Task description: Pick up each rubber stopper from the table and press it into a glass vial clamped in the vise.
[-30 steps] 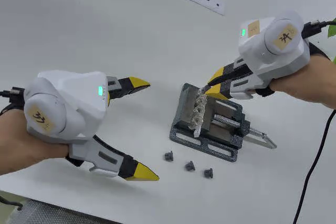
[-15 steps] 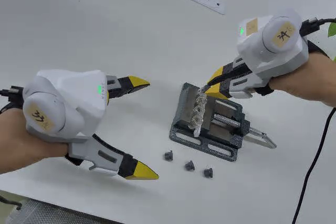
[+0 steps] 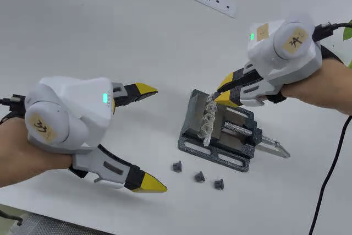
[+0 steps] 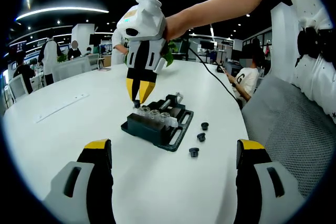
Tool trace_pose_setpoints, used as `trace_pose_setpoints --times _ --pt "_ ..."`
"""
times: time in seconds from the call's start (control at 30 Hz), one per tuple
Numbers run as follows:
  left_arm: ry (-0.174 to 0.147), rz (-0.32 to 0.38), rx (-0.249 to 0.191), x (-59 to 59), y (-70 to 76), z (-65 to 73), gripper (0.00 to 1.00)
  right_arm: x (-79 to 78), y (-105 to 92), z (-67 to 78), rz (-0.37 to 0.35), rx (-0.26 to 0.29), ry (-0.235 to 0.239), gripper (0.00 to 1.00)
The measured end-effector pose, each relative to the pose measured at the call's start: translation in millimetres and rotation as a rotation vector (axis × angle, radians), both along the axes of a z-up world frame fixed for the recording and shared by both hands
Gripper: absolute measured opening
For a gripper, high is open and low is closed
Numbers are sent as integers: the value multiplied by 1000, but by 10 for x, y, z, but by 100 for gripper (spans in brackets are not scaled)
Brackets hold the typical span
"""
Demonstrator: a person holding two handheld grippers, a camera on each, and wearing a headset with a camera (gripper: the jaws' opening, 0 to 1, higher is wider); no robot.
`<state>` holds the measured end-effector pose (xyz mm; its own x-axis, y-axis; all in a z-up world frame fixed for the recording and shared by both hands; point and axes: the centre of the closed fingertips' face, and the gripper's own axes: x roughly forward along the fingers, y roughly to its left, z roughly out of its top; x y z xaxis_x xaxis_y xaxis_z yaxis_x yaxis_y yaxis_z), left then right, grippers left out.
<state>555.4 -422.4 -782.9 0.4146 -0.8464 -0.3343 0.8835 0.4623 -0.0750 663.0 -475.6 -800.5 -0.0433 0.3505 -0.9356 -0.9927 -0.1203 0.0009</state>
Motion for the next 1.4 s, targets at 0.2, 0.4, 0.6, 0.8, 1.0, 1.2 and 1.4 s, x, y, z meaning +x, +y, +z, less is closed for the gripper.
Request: trace_pose_setpoints --times 0.2,0.4,0.6,0.8,1.0,1.2,1.4 --pt "-1 4 -3 17 3 10 99 6 -2 4 -4 10 -1 8" --pt "-2 6 -2 19 -1 16 99 30 18 52 -12 31 -3 12" --pt "-2 10 -5 20 2 19 98 70 -43 164 -21 47 -23 3" --pt "0 10 -4 15 3 10 98 58 -59 158 -12 43 -21 0" --pt "0 10 -8 25 -1 15 98 49 -47 121 -5 29 -12 0" --pt "3 9 -8 22 -4 6 98 28 -50 88 4 25 -8 0" --pt "4 11 -11 21 -8 5 98 8 -51 79 4 23 -1 0"
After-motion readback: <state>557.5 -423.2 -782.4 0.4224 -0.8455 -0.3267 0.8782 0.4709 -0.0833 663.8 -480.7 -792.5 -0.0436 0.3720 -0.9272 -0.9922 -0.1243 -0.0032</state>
